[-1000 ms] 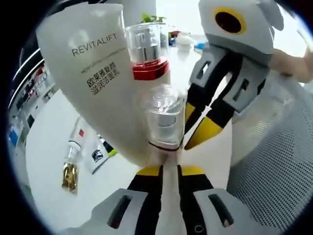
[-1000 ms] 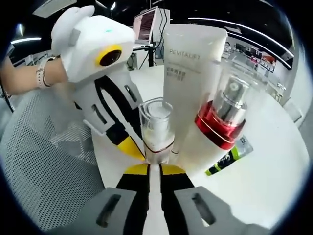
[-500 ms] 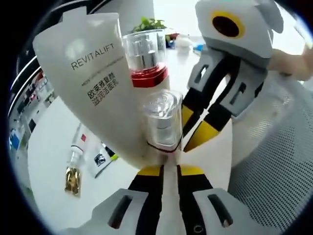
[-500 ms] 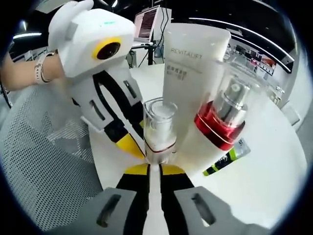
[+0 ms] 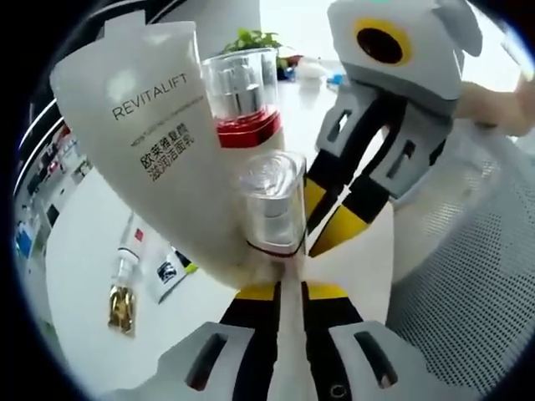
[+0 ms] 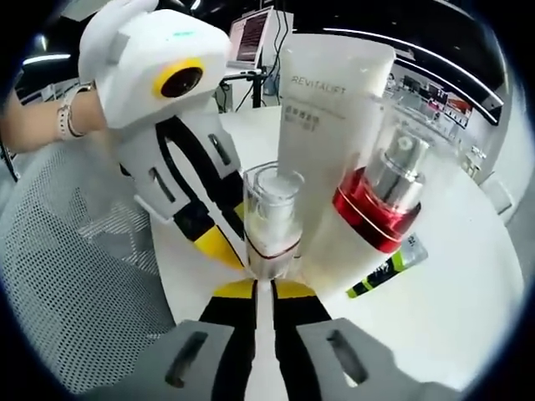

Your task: Arrange the skincare products in the storage area until every visible bottle or jar stands upright without overlapping.

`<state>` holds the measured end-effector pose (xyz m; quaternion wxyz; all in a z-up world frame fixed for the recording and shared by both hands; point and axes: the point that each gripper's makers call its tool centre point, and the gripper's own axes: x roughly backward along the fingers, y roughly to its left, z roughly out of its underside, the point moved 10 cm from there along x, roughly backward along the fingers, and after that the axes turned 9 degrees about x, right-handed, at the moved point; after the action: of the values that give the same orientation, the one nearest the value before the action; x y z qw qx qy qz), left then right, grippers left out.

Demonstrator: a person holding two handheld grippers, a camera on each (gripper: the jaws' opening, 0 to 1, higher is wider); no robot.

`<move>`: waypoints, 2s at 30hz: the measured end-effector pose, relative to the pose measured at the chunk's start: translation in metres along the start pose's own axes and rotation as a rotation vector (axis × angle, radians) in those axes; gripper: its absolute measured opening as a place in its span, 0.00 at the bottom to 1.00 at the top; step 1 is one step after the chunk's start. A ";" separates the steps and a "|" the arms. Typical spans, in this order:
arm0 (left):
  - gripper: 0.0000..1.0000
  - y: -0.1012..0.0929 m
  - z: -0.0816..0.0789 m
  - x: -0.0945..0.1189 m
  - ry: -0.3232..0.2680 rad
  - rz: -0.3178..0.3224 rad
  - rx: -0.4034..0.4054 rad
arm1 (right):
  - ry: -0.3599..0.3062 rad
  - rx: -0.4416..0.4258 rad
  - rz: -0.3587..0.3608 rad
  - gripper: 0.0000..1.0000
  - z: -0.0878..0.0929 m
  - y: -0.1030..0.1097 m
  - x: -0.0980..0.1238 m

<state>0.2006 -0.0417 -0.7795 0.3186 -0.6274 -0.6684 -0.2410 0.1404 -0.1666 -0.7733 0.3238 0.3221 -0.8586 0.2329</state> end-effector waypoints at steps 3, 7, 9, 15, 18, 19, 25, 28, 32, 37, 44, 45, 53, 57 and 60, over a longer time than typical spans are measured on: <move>0.07 0.001 0.001 0.000 0.012 -0.010 -0.007 | 0.006 0.003 0.000 0.07 0.001 0.000 0.000; 0.08 0.005 0.002 0.002 0.017 -0.023 0.004 | 0.019 0.012 0.012 0.08 0.002 -0.001 0.002; 0.08 0.007 0.003 0.004 0.015 -0.028 0.016 | 0.023 0.009 0.013 0.09 0.003 0.000 0.004; 0.09 0.007 0.005 0.008 0.027 -0.049 0.016 | 0.050 0.030 0.031 0.12 0.006 0.003 0.009; 0.10 0.008 0.005 0.013 0.016 -0.056 0.028 | 0.046 0.022 0.049 0.14 0.007 0.002 0.015; 0.11 0.009 0.005 0.016 0.009 -0.064 0.035 | 0.044 0.018 0.056 0.15 0.008 0.002 0.016; 0.16 0.012 0.010 0.026 -0.002 -0.107 0.062 | 0.038 -0.023 0.096 0.23 0.013 -0.002 0.025; 0.21 0.015 0.010 0.031 -0.014 -0.134 0.079 | 0.042 -0.028 0.119 0.31 0.014 -0.004 0.028; 0.26 0.016 0.009 0.033 -0.044 -0.154 0.098 | 0.023 -0.081 0.140 0.42 0.016 -0.006 0.033; 0.38 0.016 0.009 0.035 -0.048 -0.188 0.081 | -0.025 -0.103 0.164 0.55 0.016 -0.006 0.040; 0.57 0.023 0.006 0.046 -0.123 -0.261 0.118 | -0.092 -0.098 0.233 0.76 0.012 -0.009 0.047; 0.59 0.023 0.005 0.047 -0.135 -0.261 0.120 | -0.102 -0.099 0.234 0.78 0.012 -0.009 0.048; 0.74 0.023 0.006 0.056 -0.192 -0.289 0.130 | -0.145 -0.095 0.256 0.91 0.010 -0.010 0.050; 0.80 0.021 0.006 0.058 -0.213 -0.274 0.149 | -0.159 -0.116 0.230 0.96 0.011 -0.011 0.050; 0.85 0.020 0.005 0.057 -0.222 -0.269 0.136 | -0.156 -0.124 0.227 0.99 0.013 -0.010 0.050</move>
<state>0.2190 0.0025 -0.7431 0.2497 -0.5322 -0.7920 -0.1649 0.1132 -0.2012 -0.7451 0.2469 0.2195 -0.9248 0.1887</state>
